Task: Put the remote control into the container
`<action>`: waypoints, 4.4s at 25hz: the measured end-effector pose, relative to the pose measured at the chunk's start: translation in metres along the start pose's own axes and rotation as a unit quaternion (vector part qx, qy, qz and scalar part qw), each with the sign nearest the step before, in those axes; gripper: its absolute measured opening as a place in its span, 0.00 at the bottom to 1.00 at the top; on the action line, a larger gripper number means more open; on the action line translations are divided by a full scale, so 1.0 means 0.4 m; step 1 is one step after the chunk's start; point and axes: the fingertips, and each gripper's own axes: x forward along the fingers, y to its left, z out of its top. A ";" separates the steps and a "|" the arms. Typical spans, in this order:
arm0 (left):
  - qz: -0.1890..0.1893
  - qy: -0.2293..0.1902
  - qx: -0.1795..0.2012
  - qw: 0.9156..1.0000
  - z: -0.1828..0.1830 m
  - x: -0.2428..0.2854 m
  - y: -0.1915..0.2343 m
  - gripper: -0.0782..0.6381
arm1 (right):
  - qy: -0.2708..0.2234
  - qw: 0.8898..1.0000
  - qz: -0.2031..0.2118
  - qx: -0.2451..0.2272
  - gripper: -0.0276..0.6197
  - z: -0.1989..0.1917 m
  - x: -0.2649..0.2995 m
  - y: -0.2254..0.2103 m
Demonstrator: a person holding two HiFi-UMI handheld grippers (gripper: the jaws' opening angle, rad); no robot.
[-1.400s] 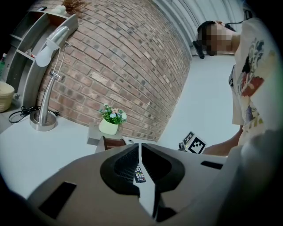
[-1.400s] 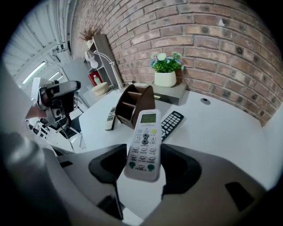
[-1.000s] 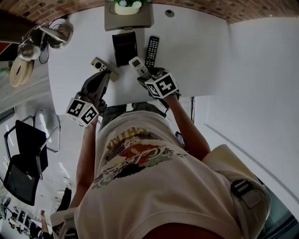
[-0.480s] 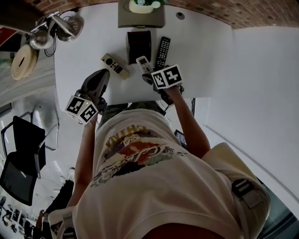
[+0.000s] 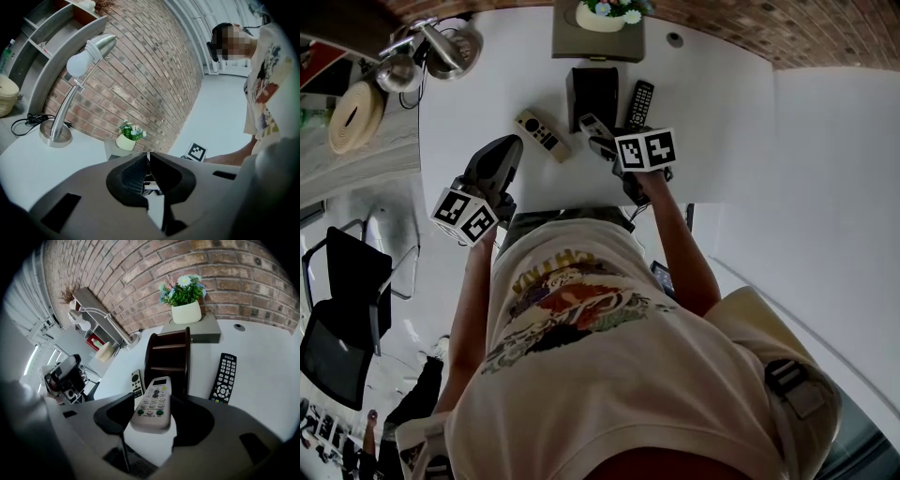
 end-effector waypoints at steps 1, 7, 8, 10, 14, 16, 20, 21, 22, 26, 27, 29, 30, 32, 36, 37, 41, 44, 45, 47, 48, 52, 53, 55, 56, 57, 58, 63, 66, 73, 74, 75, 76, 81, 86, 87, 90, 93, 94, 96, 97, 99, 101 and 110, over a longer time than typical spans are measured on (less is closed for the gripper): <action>-0.001 0.000 -0.001 1.000 0.000 0.002 -0.002 0.12 | -0.014 1.000 0.006 0.003 0.41 0.011 -0.004 0.000; -0.016 0.009 -0.003 1.000 -0.009 0.020 -0.026 0.12 | -0.105 0.994 0.033 0.002 0.41 0.080 -0.049 0.036; -0.018 0.011 -0.002 1.000 -0.010 0.023 -0.029 0.12 | -0.117 0.992 0.048 0.003 0.41 0.092 -0.051 0.055; -0.023 0.013 -0.002 1.000 -0.011 0.028 -0.038 0.12 | -0.130 0.989 0.065 -0.010 0.41 0.103 -0.048 0.085; -0.031 0.016 0.003 0.999 -0.009 0.033 -0.061 0.12 | -0.132 0.987 0.030 -0.090 0.41 0.096 -0.048 0.108; -0.035 0.018 0.007 0.999 -0.010 0.031 -0.070 0.12 | -0.130 0.984 0.019 -0.121 0.41 0.090 -0.051 0.118; -0.045 0.022 0.029 0.998 -0.006 0.027 -0.086 0.12 | -0.145 0.974 -0.002 -0.172 0.41 0.093 -0.068 0.135; -0.048 0.024 0.037 0.998 -0.004 0.028 -0.091 0.12 | -0.152 0.970 -0.010 -0.189 0.40 0.096 -0.075 0.139; -0.052 0.027 0.045 0.997 -0.001 0.030 -0.095 0.12 | -0.160 0.965 -0.019 -0.205 0.38 0.099 -0.083 0.144; -0.061 0.034 0.072 0.995 0.010 0.040 -0.110 0.12 | -0.186 0.952 -0.038 -0.239 0.27 0.106 -0.111 0.167; -0.062 0.035 0.076 0.995 0.013 0.044 -0.113 0.12 | -0.192 0.950 -0.040 -0.242 0.24 0.107 -0.120 0.173; -0.062 0.035 0.083 0.994 0.023 0.051 -0.118 0.12 | -0.201 0.947 -0.044 -0.248 0.18 0.108 -0.136 0.183; -0.062 0.035 0.085 0.994 0.028 0.055 -0.120 0.12 | -0.203 0.946 -0.044 -0.249 0.17 0.107 -0.144 0.188; -0.060 0.033 0.089 0.994 0.039 0.059 -0.127 0.12 | -0.206 0.944 -0.042 -0.252 0.14 0.102 -0.157 0.196; -0.051 0.035 0.109 0.992 0.055 0.056 -0.138 0.12 | -0.211 0.941 -0.036 -0.261 0.11 0.091 -0.181 0.215; -0.047 0.038 0.116 0.991 0.056 0.053 -0.136 0.12 | -0.212 0.941 -0.034 -0.263 0.11 0.089 -0.185 0.221; -0.028 0.040 0.115 0.992 0.062 0.025 -0.121 0.12 | -0.216 0.938 -0.023 -0.272 0.11 0.083 -0.189 0.252; -0.017 0.024 0.098 0.995 0.077 -0.006 -0.104 0.12 | -0.217 0.934 -0.014 -0.284 0.11 0.084 -0.178 0.277; -0.012 0.021 0.098 0.995 0.080 -0.016 -0.097 0.12 | -0.215 0.932 -0.012 -0.291 0.11 0.083 -0.172 0.283; -0.002 0.019 0.103 0.994 0.084 -0.036 -0.085 0.12 | -0.211 0.930 -0.010 -0.300 0.11 0.080 -0.159 0.292; 0.002 0.018 0.105 0.994 0.085 -0.046 -0.080 0.12 | -0.209 0.930 -0.007 -0.302 0.11 0.081 -0.154 0.298; 0.014 0.015 0.097 0.995 0.083 -0.079 -0.059 0.12 | -0.202 0.931 0.006 -0.305 0.11 0.082 -0.131 0.323; 0.018 0.015 0.095 0.995 0.079 -0.086 -0.053 0.12 | -0.198 0.931 0.005 -0.305 0.11 0.078 -0.121 0.322; 0.026 0.016 0.091 0.995 0.070 -0.098 -0.042 0.12 | -0.185 0.936 0.005 -0.301 0.11 0.067 -0.099 0.318; 0.029 0.017 0.088 0.996 0.066 -0.104 -0.037 0.12 | -0.178 0.938 0.003 -0.299 0.11 0.062 -0.087 0.314; 0.032 0.019 0.085 0.996 0.063 -0.108 -0.031 0.12 | -0.172 0.939 0.001 -0.298 0.11 0.057 -0.074 0.310; 0.034 0.020 0.082 0.996 0.059 -0.112 -0.026 0.12 | -0.166 0.941 0.000 -0.296 0.11 0.052 -0.062 0.307; 0.042 0.024 0.067 0.997 0.045 -0.134 -0.005 0.12 | -0.141 0.947 0.004 -0.290 0.11 0.030 0.000 0.298; 0.051 0.029 0.060 0.996 0.033 -0.150 0.012 0.12 | -0.125 0.951 0.014 -0.284 0.11 0.014 0.038 0.298; 0.082 0.045 0.039 0.995 0.007 -0.199 0.057 0.12 | -0.072 0.958 0.017 -0.277 0.13 -0.029 0.123 0.287; 0.086 0.047 0.036 0.995 0.003 -0.206 0.063 0.12 | -0.067 0.959 0.012 -0.276 0.15 -0.034 0.136 0.279; 0.088 0.048 0.034 0.994 -0.001 -0.212 0.069 0.12 | -0.060 0.960 0.007 -0.275 0.16 -0.038 0.149 0.271; 0.090 0.050 0.031 0.994 -0.005 -0.219 0.075 0.12 | -0.053 0.961 0.002 -0.273 0.19 -0.041 0.164 0.261; 0.098 0.063 0.014 0.993 -0.023 -0.241 0.098 0.12 | -0.019 0.968 -0.027 -0.249 0.38 -0.056 0.235 0.210; 0.102 0.072 0.004 0.992 -0.037 -0.251 0.096 0.12 | -0.005 0.968 -0.039 -0.250 0.43 -0.052 0.287 0.185; 0.104 0.074 0.003 0.992 -0.038 -0.254 0.096 0.12 | 0.000 0.966 -0.041 -0.254 0.43 -0.053 0.298 0.184; 0.109 0.075 0.000 0.991 -0.045 -0.265 0.100 0.12 | 0.016 0.961 -0.057 -0.269 0.43 -0.060 0.332 0.179; 0.116 0.077 -0.004 0.990 -0.050 -0.277 0.100 0.12 | 0.034 0.957 -0.077 -0.277 0.44 -0.069 0.357 0.166; 0.118 0.079 -0.005 0.990 -0.051 -0.282 0.099 0.12 | 0.038 0.957 -0.079 -0.276 0.44 -0.072 0.361 0.163; 0.119 0.077 -0.007 0.990 -0.054 -0.291 0.101 0.12 | 0.040 0.958 -0.076 -0.273 0.44 -0.073 0.362 0.163; 0.118 0.075 -0.009 0.990 -0.056 -0.295 0.102 0.12 | 0.039 0.958 -0.073 -0.273 0.44 -0.073 0.362 0.165; 0.117 0.072 -0.012 0.990 -0.059 -0.298 0.104 0.12 | 0.037 0.958 -0.069 -0.276 0.44 -0.073 0.364 0.166; 0.116 0.072 -0.011 0.990 -0.057 -0.295 0.102 0.12 | 0.037 0.959 -0.069 -0.273 0.44 -0.075 0.366 0.165; 0.109 0.064 -0.003 0.992 -0.041 -0.301 0.093 0.12 | 0.042 0.961 -0.073 -0.264 0.39 -0.067 0.363 0.162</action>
